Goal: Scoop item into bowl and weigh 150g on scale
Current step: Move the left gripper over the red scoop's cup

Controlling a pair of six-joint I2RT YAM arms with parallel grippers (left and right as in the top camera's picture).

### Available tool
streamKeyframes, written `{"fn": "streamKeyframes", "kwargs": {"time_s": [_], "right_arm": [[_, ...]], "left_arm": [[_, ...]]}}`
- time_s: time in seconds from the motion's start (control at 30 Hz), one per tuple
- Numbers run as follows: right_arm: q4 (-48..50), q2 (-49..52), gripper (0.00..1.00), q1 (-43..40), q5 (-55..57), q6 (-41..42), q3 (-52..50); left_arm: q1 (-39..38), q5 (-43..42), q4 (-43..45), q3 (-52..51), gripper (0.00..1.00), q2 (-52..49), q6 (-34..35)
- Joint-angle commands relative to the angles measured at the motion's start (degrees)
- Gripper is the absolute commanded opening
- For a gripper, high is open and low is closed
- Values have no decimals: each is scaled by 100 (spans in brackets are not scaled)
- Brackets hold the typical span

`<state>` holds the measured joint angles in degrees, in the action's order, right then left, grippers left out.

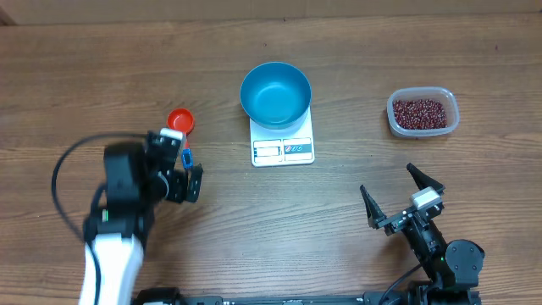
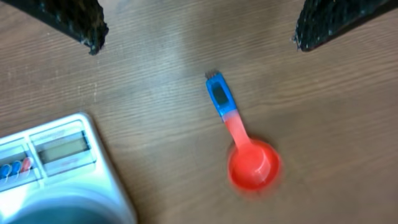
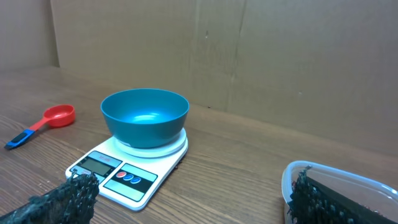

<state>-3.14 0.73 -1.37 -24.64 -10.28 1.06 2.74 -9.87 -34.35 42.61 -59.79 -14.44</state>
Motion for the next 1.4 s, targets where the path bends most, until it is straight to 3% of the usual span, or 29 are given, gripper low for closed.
{"fn": "streamKeyframes", "kwargs": {"time_s": [0.0,0.23,0.77,1.1,1.27,1.37], "right_arm": [[0,-57,100,35,55,39,-59],[0,-57,100,35,55,37,-59],[0,-57,100,35,55,39,-59],[0,-57,100,35,55,39,-59],[0,-57,100,35,55,39,-59],[0,-57,100,35,55,39,-59]], "left_arm": [[24,-48,-501,839,100,-1329,-227],[24,-50,-737,1342,100,-2448,-229],[24,-44,-675,1342,100,-2470,-232],[55,-24,-90,1410,100,-2483,-216],[186,-70,-374,2133,100,-2739,-79],[203,-68,-975,3049,100,-3204,-81]]}}
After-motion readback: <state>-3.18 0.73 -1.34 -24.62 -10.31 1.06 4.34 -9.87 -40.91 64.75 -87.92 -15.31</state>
